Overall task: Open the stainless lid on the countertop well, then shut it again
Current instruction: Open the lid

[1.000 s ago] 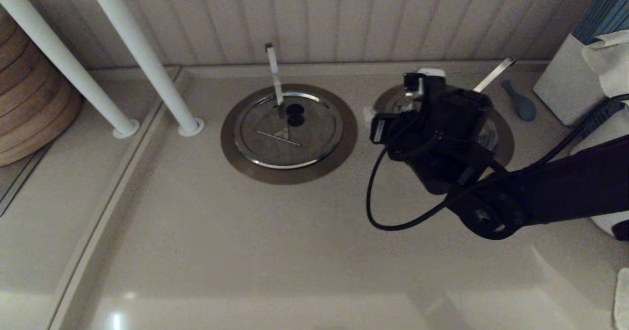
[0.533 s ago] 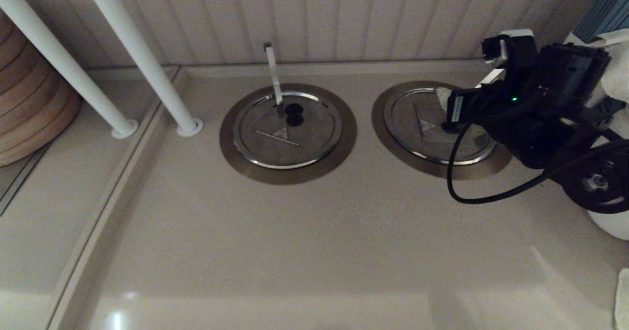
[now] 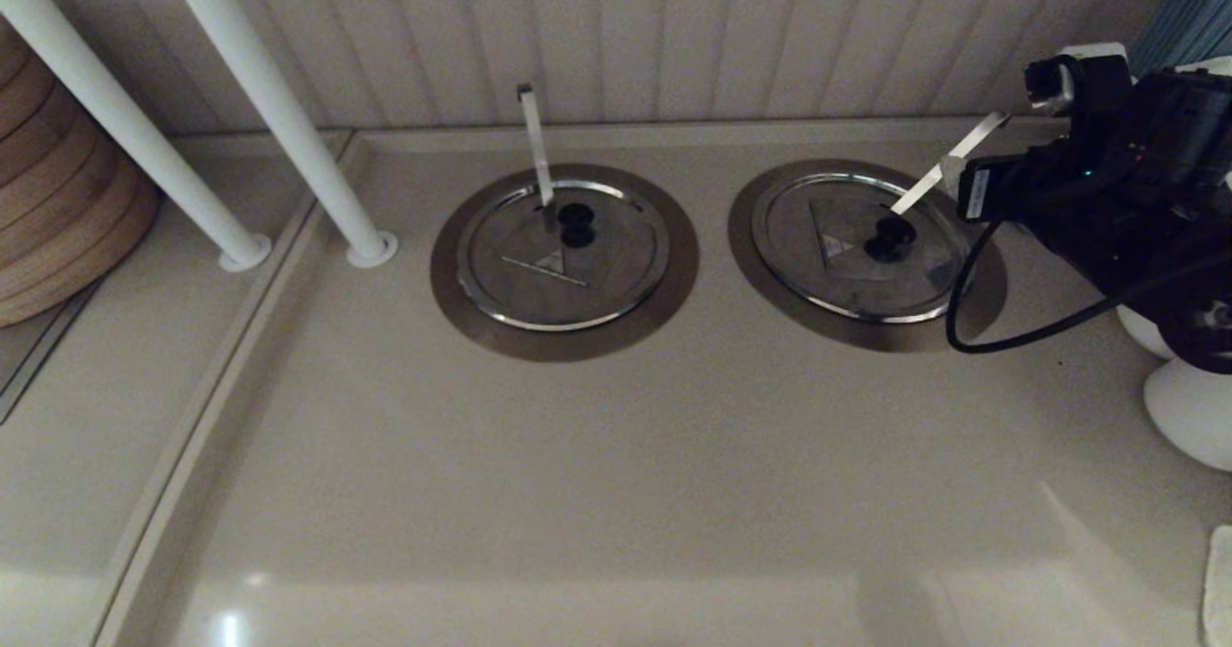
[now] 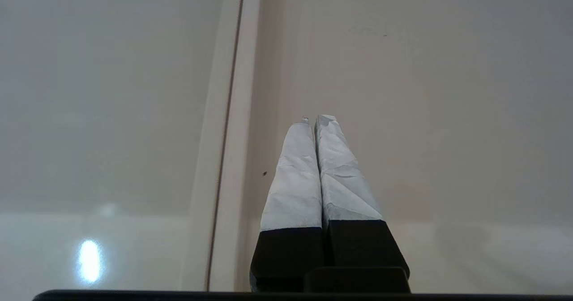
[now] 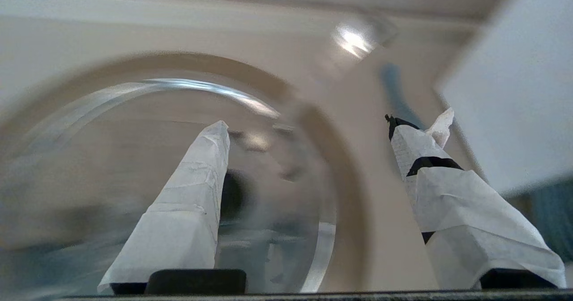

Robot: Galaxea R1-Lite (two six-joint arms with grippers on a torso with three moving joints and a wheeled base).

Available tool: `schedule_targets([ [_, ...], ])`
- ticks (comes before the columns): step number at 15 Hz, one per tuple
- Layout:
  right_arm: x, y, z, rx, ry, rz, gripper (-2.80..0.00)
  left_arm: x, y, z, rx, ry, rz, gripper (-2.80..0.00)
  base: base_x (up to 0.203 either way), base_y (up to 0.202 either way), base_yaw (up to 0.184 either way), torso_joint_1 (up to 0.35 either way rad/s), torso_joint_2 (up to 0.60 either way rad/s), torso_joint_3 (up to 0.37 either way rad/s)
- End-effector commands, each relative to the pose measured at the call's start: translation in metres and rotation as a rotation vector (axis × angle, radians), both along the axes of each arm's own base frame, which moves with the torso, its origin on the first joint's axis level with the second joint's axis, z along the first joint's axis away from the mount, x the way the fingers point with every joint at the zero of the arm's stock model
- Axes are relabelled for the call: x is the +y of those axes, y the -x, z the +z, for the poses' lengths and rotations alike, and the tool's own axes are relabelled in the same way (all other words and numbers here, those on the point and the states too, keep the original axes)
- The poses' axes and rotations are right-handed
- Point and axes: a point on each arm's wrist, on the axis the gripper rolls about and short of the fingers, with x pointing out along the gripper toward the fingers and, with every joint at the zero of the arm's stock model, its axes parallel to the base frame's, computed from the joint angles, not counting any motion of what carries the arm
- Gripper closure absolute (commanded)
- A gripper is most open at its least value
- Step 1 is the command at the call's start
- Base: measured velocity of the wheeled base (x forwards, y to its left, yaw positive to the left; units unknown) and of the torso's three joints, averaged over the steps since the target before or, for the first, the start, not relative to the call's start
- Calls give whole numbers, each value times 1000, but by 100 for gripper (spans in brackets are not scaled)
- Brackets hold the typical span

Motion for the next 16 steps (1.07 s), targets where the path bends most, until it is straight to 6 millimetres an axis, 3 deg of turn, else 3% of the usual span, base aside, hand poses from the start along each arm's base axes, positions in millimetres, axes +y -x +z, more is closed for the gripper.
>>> schedule_targets([
  [1, -3, -13, -9, 18, 1, -12, -280, 0, 0, 0, -1, 0, 1, 0, 0, 0, 0, 0, 0, 0],
  [7, -2, -27, -12, 14, -2, -14, -280, 0, 0, 0, -1, 0, 1, 0, 0, 0, 0, 0, 0, 0],
  [11, 1, -19, 15, -48, -7, -6, -280, 0, 0, 0, -1, -3, 1, 0, 0, 0, 0, 0, 0, 0],
  [13, 10, -27, 6, -19, -4, 15, -280, 0, 0, 0, -1, -1, 1, 0, 0, 0, 0, 0, 0, 0],
  [16, 21, -46, -27, 61, -12, 38, -280, 0, 0, 0, -1, 0, -1, 0, 0, 0, 0, 0, 0, 0],
])
